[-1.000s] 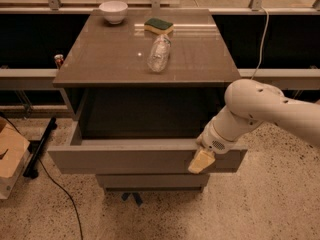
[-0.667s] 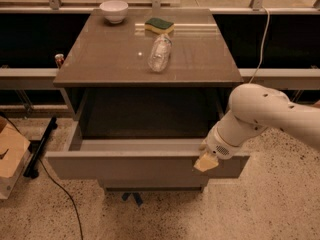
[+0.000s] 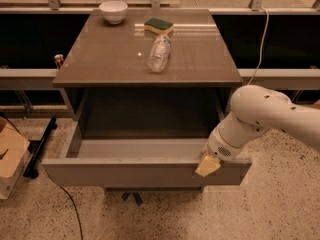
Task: Open top drawer
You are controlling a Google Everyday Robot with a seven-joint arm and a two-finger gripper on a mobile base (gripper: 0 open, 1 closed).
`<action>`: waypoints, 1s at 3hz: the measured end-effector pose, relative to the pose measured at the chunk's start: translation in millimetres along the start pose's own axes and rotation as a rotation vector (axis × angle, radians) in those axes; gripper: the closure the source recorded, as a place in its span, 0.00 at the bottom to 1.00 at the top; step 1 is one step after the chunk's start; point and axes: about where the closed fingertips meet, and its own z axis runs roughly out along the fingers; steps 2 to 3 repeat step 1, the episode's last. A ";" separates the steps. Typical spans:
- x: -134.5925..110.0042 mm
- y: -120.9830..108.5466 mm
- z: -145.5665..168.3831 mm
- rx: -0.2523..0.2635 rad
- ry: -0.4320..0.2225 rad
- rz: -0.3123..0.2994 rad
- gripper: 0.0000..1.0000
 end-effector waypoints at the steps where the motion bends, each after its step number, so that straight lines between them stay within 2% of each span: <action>1: -0.1 0.7 0.8 -0.002 0.001 -0.001 0.15; 3: -0.1 0.7 0.8 -0.002 0.001 -0.001 0.15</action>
Offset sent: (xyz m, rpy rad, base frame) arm 0.0000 0.0000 0.0000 0.0000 0.0000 0.0000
